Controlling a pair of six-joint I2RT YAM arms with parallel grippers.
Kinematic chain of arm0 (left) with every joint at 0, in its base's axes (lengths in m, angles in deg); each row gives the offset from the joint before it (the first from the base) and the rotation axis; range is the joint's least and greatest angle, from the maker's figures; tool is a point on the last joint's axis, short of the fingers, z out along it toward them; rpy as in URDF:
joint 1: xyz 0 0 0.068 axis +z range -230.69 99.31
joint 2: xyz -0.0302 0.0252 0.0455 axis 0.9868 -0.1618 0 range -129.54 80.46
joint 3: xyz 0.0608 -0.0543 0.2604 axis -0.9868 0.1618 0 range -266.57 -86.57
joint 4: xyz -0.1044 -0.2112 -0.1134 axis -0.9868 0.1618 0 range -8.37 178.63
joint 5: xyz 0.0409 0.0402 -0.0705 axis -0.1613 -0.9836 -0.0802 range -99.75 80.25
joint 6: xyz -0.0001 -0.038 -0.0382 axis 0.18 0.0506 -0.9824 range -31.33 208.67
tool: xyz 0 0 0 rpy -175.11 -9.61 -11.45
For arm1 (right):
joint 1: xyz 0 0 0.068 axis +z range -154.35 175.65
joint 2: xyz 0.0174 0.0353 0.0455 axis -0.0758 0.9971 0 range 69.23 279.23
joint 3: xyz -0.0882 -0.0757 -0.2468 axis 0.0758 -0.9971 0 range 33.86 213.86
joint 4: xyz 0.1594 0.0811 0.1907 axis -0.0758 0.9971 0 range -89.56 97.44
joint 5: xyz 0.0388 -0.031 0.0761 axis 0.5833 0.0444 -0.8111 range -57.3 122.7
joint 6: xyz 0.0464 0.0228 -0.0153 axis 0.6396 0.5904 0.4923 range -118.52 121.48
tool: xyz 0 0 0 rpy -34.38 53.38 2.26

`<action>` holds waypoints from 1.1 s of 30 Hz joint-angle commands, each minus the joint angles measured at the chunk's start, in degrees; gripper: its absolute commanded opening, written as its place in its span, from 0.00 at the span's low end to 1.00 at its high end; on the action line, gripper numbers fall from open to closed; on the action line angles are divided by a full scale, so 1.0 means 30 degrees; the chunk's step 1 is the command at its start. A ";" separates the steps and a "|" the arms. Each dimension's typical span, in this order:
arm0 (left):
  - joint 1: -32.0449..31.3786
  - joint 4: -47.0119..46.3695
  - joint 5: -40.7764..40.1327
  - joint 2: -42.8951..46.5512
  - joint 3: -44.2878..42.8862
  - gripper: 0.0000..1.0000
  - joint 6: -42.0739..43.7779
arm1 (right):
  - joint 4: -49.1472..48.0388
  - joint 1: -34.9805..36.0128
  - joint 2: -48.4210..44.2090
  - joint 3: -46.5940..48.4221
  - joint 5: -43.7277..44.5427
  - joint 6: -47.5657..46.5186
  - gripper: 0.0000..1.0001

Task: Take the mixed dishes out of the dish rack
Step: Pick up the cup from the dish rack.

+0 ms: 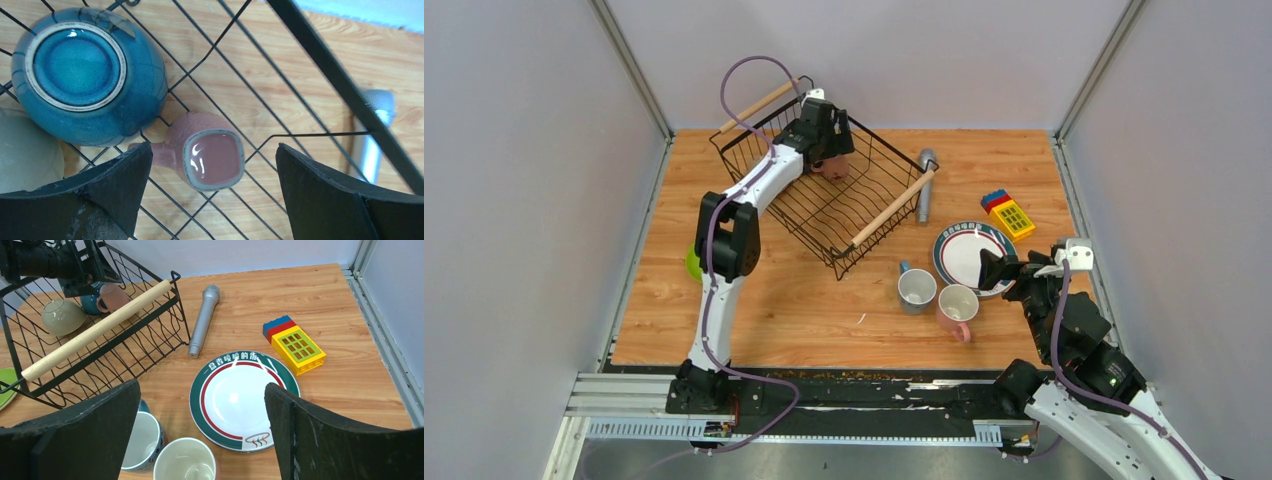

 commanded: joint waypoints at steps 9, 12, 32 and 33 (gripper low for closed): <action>0.0292 -0.0947 0.3200 -0.0702 -0.0826 1.00 0.8216 | -0.0660 -0.0117 0.0117 -0.0148 -0.0475 -0.0426 0.95; 0.0459 -0.0384 0.4494 -0.0930 -0.1002 1.00 0.9849 | -0.0688 -0.0116 0.0173 -0.0149 -0.0532 -0.0492 0.95; 0.0519 0.1583 0.6944 -0.1544 -0.1735 0.78 1.2922 | -0.0798 -0.0502 0.0612 -0.0178 -0.1084 -0.0675 0.95; 0.0519 0.1575 0.7049 -0.1457 -0.1714 0.75 1.2851 | -0.0816 -0.0498 0.0627 -0.0178 -0.1106 -0.0671 0.95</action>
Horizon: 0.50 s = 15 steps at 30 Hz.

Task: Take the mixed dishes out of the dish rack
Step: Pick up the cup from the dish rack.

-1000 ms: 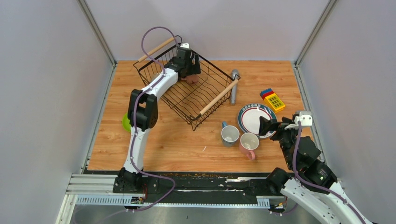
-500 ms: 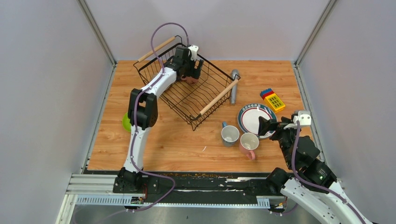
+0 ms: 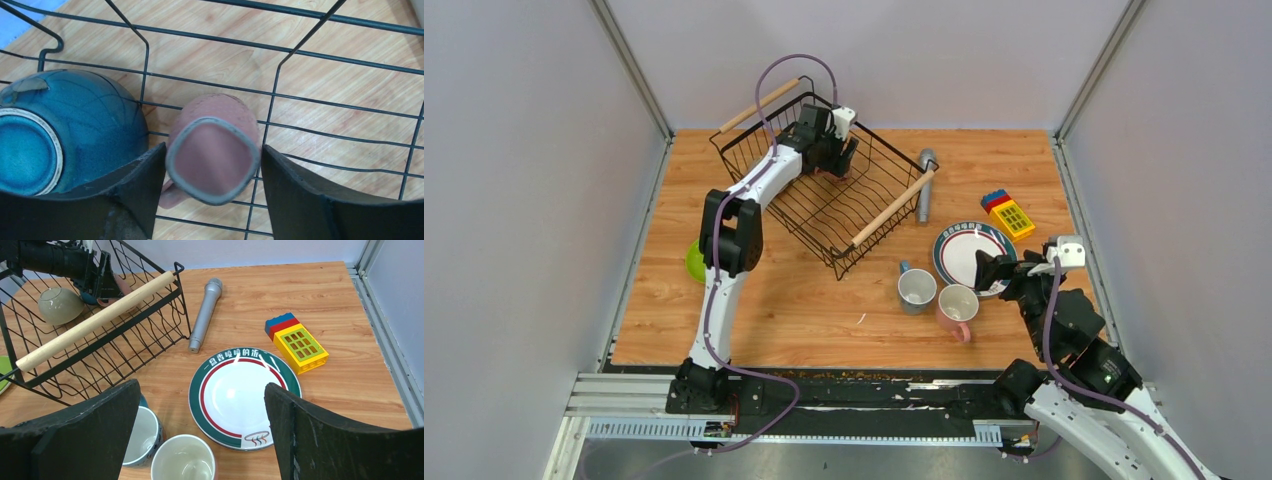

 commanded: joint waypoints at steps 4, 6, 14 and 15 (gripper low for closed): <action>0.0023 0.0009 0.0936 0.0921 -0.0495 0.59 -0.0137 | -0.0770 -0.0177 0.0339 -0.0007 -0.0386 -0.0333 0.95; 0.0030 -0.0033 0.0925 0.1554 -0.0175 0.52 -0.0230 | -0.0757 -0.0200 0.0354 -0.0003 -0.0492 -0.0302 0.95; 0.0030 0.0064 0.1075 0.4268 0.1211 0.32 -0.0946 | -0.0761 -0.0208 0.0575 0.0154 -0.0967 -0.0159 0.95; 0.0030 0.0065 0.1049 0.4517 0.1328 0.31 -0.1140 | -0.0769 -0.0211 0.0573 0.0211 -0.1097 -0.0055 0.95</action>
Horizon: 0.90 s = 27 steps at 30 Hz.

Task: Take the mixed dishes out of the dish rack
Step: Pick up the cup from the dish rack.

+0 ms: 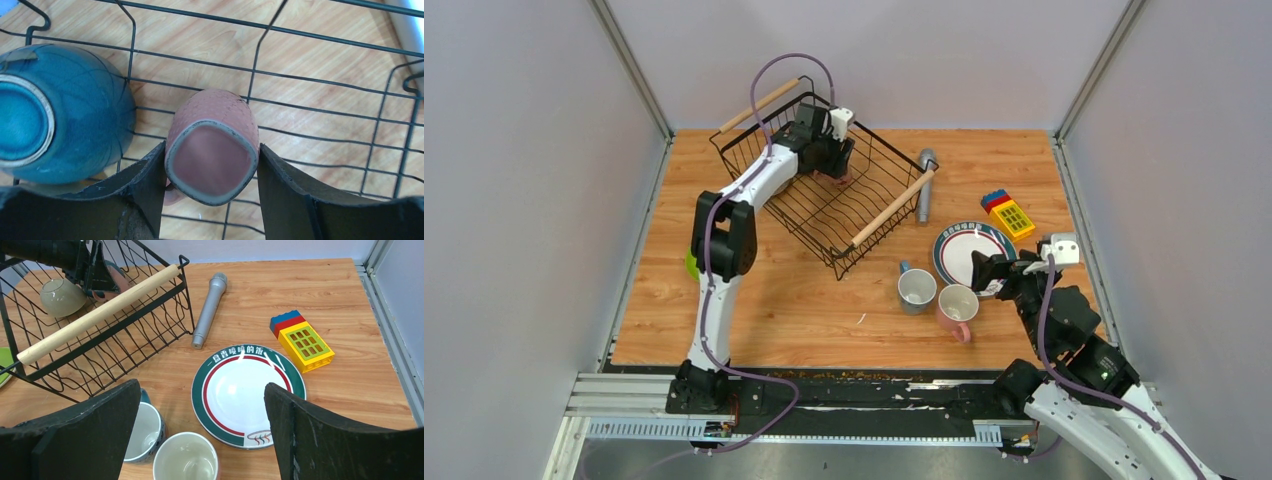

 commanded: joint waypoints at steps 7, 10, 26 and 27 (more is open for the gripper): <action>0.0016 -0.0244 0.0321 0.6189 0.1262 0.26 -0.2623 | -0.1119 -0.0083 0.0666 0.0733 -0.2589 0.1653 0.95; 0.0016 -0.0366 0.0457 0.7459 0.2040 0.24 -0.3569 | -0.1686 -0.0094 0.1007 0.1035 -0.4225 0.2654 0.95; 0.0016 -0.4864 0.4796 1.7210 1.1629 0.23 -1.0959 | -0.8785 -0.0088 0.5389 0.1856 -1.3399 0.6526 0.95; 0.0016 -0.5064 0.4966 1.7605 1.2000 0.23 -1.1281 | -0.9423 -0.0098 0.5722 0.1769 -1.3845 0.6783 0.95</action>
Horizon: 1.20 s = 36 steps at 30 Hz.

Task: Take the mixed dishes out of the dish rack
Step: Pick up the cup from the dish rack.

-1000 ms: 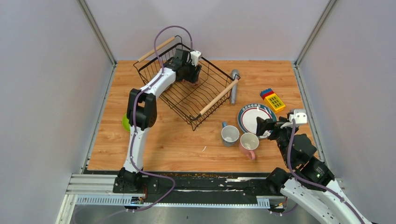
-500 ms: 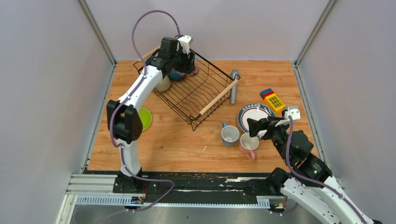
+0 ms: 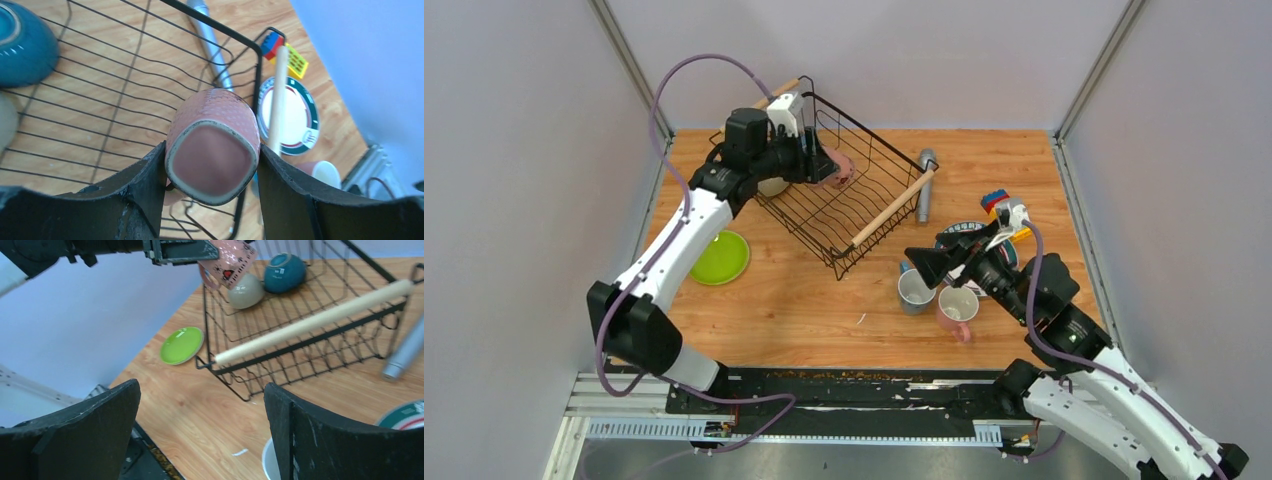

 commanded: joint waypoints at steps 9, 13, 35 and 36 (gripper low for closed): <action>-0.0010 -0.6582 0.4141 0.7160 0.6017 0.21 -0.7416 | -1.0302 -0.0084 0.3906 -0.0532 -0.6598 0.3720 0.94; -0.0055 -0.8762 0.4921 0.8565 0.7989 0.21 -0.9666 | -1.2282 -0.0083 0.5404 -0.0454 -0.7429 0.4531 0.93; -0.2056 -1.5358 0.4022 1.2839 1.4510 0.20 -1.6212 | -1.9286 -0.0083 1.0971 0.0331 -1.0402 0.7818 0.61; -0.2089 -1.5359 0.3965 1.2885 1.4637 0.20 -1.6252 | -1.9520 -0.0083 1.1137 0.0365 -1.0596 0.7959 0.53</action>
